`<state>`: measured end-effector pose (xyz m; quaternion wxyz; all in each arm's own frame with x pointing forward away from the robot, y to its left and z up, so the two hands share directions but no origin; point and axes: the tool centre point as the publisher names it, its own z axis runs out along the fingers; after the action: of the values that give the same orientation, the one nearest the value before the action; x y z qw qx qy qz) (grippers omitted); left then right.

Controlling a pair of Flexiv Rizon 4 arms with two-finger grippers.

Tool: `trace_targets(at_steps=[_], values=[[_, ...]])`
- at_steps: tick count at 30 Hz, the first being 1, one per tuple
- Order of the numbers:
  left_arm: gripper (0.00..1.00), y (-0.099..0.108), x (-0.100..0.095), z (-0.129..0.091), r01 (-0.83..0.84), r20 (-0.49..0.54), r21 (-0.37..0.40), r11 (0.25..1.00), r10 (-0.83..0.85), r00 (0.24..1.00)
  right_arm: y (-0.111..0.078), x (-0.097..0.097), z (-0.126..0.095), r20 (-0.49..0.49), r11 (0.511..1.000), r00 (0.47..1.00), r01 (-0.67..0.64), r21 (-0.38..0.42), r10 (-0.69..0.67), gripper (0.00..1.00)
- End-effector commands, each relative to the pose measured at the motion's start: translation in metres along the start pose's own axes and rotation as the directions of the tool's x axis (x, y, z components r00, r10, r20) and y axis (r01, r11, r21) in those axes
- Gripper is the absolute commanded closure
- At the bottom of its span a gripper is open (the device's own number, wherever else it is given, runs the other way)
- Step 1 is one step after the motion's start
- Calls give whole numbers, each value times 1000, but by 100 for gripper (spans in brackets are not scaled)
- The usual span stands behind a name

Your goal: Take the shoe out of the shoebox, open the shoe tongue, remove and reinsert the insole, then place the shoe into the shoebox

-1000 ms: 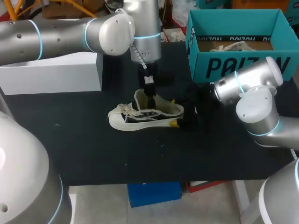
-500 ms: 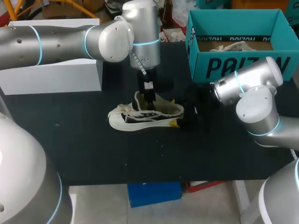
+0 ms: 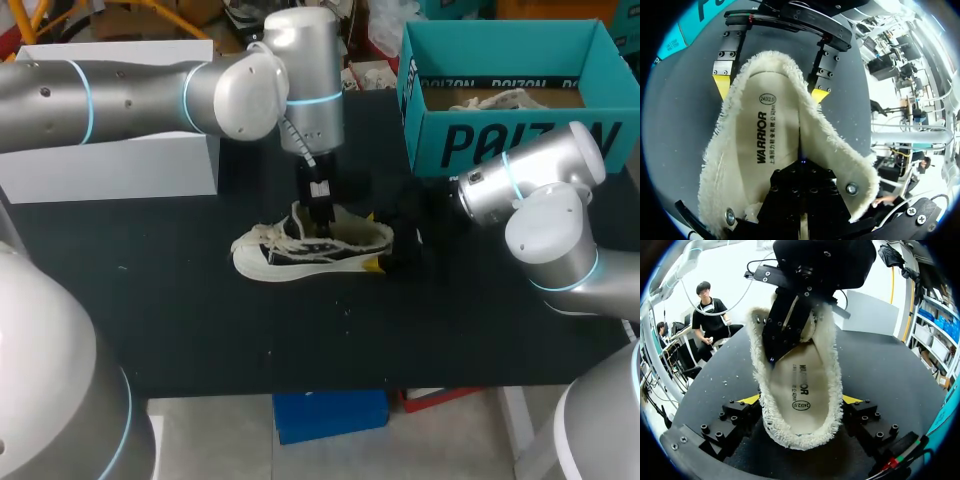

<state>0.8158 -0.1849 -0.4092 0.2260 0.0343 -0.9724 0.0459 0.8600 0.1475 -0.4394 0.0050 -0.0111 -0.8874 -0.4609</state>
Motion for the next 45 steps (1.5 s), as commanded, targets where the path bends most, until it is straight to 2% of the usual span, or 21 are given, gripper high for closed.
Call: trace_targets(at_steps=[1,8,9,10,12,15,18,23,26,30,37,40,45], values=[[100,-1,0,12,3,0,-3,1000,-3,1000,-2,-1,2,1,1000,1000,-2,0,2,100],[98,0,-2,12,19,33,-5,1000,-19,999,-2,-1,2,1,1000,1000,-2,0,2,100],[83,0,-2,11,21,47,-7,1000,-21,999,-2,-1,2,1,1000,1000,-2,0,2,100],[79,0,-3,10,22,51,-7,1000,-21,998,-2,-1,2,1,1000,1000,-2,0,2,100],[81,1,-4,10,25,62,-6,1000,-24,998,-2,-1,2,1,1000,1000,-2,0,2,100],[95,1,-5,10,27,83,-13,1000,-25,996,-2,-1,2,1,1000,1000,-2,0,2,100],[88,2,-6,12,30,108,-23,999,-28,994,-2,-1,2,1,1000,1000,-2,0,2,100],[82,4,-9,14,36,160,-40,999,-29,987,-2,-1,2,1,1000,1000,-2,0,2,100],[71,5,-10,16,34,174,-42,999,-26,984,-2,-1,2,1,1000,1000,-2,0,2,100],[76,7,-11,18,38,211,-50,998,-26,977,-2,-1,2,1,1000,1000,-2,0,2,100],[70,13,-18,25,64,332,-113,991,-23,943,-2,-1,2,1,1000,1000,-2,0,2,100],[75,15,-20,27,81,382,-121,989,-29,924,-2,-1,2,1,1000,1000,-2,0,2,100],[73,18,-27,30,102,470,-138,985,-26,882,-2,-1,2,1,1000,1000,-2,0,2,100]])
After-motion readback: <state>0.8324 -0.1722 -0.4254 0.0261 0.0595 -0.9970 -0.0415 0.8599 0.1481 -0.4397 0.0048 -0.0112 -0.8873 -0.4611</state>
